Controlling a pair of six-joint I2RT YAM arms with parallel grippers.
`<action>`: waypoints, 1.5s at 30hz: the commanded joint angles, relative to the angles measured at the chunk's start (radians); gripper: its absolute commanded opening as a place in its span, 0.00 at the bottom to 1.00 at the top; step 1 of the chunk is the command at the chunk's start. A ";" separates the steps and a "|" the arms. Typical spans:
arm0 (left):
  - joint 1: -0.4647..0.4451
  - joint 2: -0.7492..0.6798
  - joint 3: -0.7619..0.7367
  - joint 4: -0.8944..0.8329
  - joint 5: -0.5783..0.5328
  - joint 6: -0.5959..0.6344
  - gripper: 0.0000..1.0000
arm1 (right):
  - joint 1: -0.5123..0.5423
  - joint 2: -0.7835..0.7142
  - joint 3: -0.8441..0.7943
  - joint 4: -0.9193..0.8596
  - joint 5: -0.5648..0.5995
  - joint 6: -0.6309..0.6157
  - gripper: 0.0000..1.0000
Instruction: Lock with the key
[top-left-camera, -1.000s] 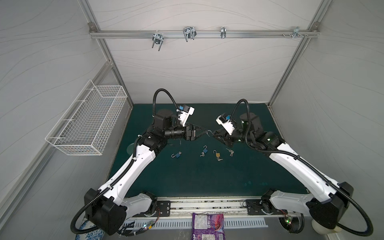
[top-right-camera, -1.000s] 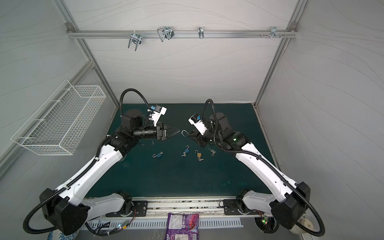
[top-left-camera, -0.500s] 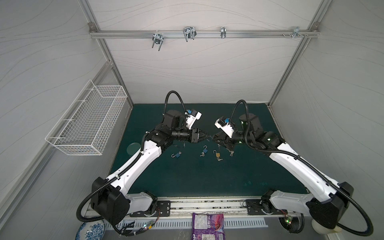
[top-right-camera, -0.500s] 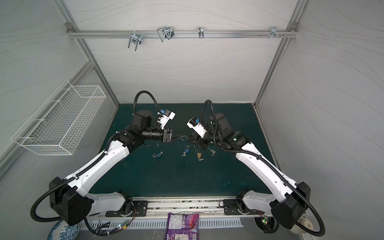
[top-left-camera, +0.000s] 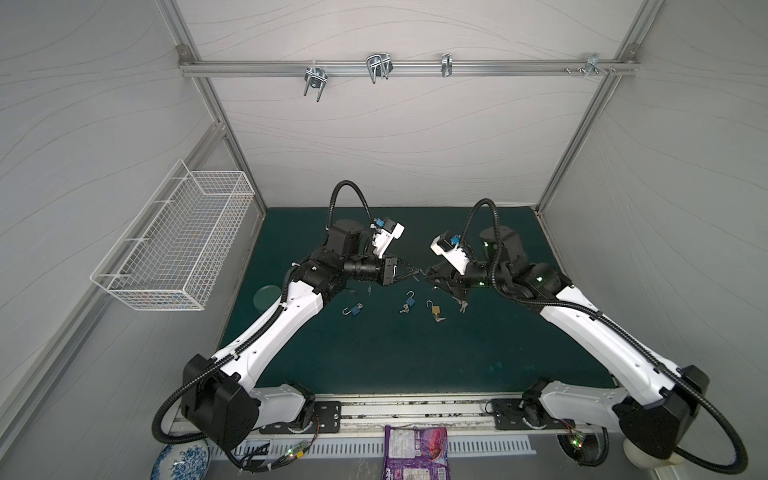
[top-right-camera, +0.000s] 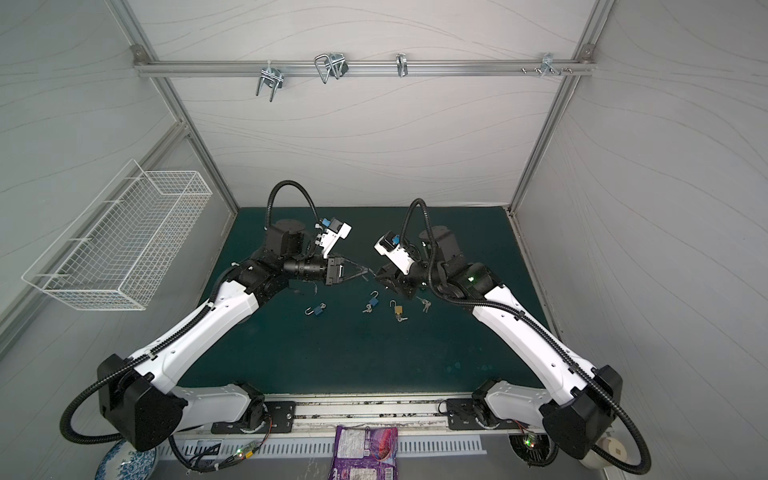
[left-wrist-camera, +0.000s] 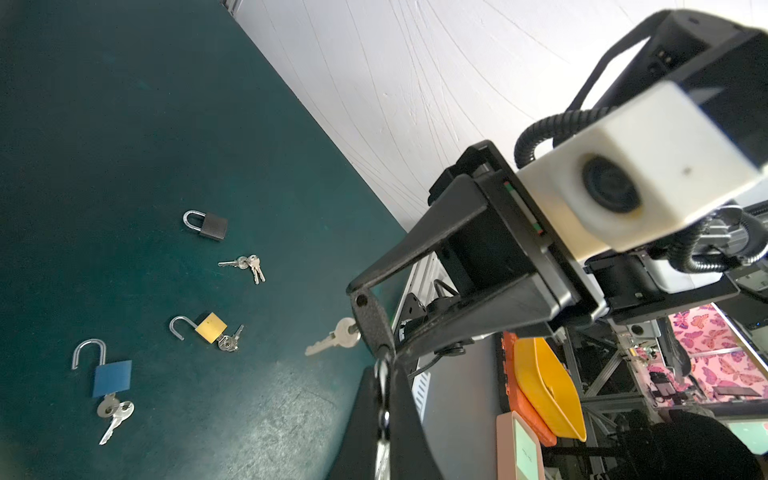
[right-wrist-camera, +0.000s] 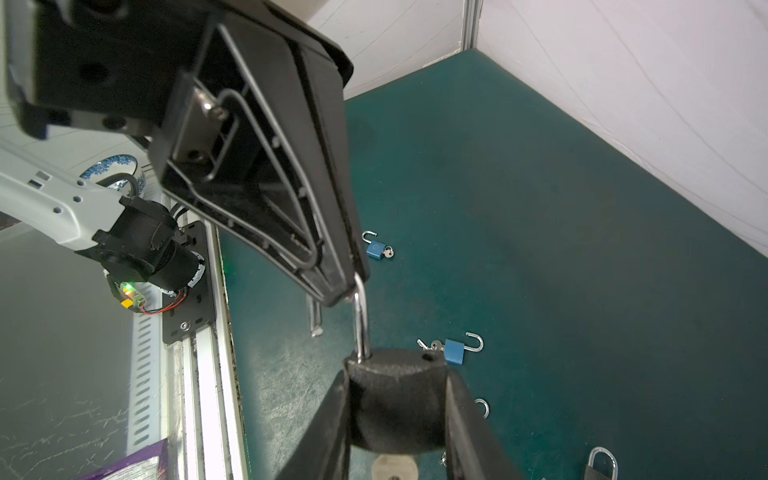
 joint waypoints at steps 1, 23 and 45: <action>-0.001 -0.045 0.030 0.097 -0.053 -0.076 0.00 | 0.007 -0.084 -0.016 0.146 -0.026 0.010 0.57; 0.027 -0.172 -0.126 0.641 0.010 -0.428 0.00 | -0.062 -0.111 -0.169 0.694 -0.321 0.305 0.55; 0.028 -0.160 -0.125 0.726 0.049 -0.453 0.00 | -0.059 -0.082 -0.148 0.724 -0.348 0.402 0.36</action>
